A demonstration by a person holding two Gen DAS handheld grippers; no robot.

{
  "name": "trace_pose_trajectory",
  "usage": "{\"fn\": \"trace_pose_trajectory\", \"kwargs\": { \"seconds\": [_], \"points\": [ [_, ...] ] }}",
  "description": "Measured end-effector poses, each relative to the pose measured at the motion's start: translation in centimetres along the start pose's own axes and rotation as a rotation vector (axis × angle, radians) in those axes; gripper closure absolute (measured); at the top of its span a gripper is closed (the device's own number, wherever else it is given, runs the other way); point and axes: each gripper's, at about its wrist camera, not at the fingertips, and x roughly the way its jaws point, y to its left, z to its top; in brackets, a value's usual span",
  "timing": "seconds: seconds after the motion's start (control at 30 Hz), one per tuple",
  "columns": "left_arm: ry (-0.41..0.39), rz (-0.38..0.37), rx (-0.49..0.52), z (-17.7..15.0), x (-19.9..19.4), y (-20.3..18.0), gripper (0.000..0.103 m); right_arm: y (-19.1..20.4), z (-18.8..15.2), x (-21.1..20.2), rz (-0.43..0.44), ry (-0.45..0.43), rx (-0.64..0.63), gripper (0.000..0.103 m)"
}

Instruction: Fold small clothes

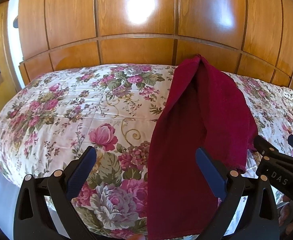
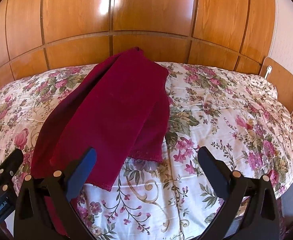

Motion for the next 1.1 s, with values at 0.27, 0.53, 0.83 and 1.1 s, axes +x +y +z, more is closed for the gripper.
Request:
{"fn": "trace_pose_trajectory", "kwargs": {
  "seconds": [0.27, 0.53, 0.83, 1.1],
  "points": [
    [-0.003, 0.002, -0.001, -0.01, -0.09, 0.06, 0.004, 0.02, -0.10, -0.14, 0.005, 0.000, 0.000, 0.002],
    [-0.009, 0.002, 0.000, 0.04, -0.26, 0.06, 0.004, -0.02, -0.10, -0.32, 0.009, -0.001, 0.004, 0.002],
    [-0.011, 0.003, -0.001, 0.16, -0.41, 0.15, 0.004, -0.09, -0.19, -0.35, 0.011, 0.000, 0.007, 0.002],
    [0.005, -0.004, 0.003, 0.02, -0.05, 0.25, 0.004, -0.22, -0.29, -0.08, 0.020, 0.010, 0.016, 0.002]
  ]
}}
